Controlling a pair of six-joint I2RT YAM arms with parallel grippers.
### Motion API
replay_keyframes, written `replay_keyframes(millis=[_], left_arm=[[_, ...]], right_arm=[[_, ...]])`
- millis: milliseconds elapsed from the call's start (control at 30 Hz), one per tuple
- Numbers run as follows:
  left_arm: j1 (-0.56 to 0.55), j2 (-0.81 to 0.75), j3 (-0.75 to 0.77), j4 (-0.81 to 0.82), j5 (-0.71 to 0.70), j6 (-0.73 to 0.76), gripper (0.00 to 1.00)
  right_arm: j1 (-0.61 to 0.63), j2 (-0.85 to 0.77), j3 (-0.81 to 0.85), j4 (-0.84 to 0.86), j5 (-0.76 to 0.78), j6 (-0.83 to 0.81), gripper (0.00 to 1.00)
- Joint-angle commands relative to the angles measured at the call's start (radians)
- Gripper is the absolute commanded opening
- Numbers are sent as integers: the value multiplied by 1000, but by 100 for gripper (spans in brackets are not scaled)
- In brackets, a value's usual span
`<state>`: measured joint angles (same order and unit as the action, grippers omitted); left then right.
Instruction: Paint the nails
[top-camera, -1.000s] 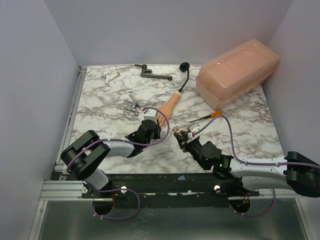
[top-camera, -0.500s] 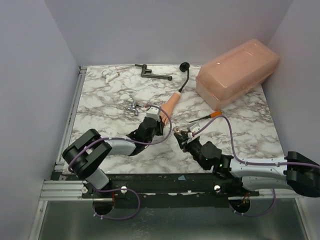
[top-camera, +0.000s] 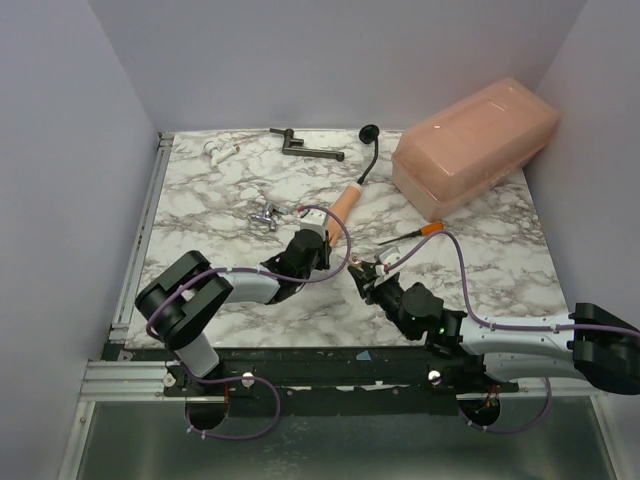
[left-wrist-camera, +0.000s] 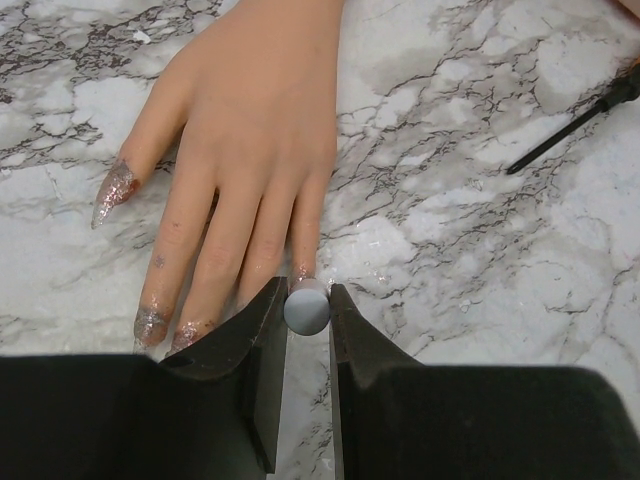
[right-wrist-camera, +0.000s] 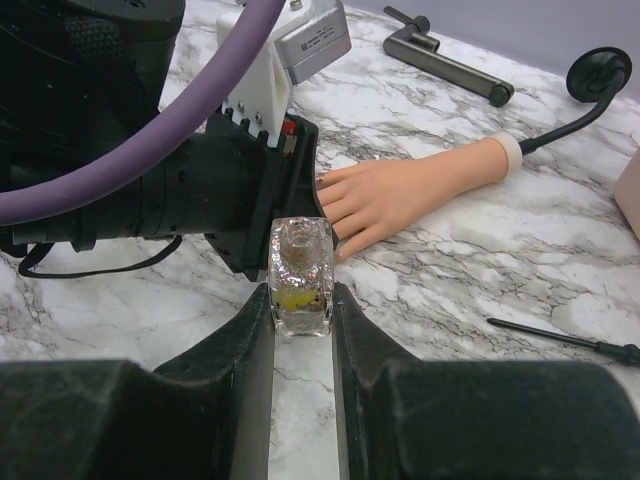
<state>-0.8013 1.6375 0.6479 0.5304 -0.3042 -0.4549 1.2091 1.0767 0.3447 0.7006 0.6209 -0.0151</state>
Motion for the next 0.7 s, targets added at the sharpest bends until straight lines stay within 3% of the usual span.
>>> replay_keyframes(millis=[0,667], left_arm=[[-9,16,25,-46,-23,-17,0],[-14,2,23,-108,-91,-69,0]], right_arm=[[-3,-15,-2,13,26,12,1],[-2,-6,3,12,28,13,1]])
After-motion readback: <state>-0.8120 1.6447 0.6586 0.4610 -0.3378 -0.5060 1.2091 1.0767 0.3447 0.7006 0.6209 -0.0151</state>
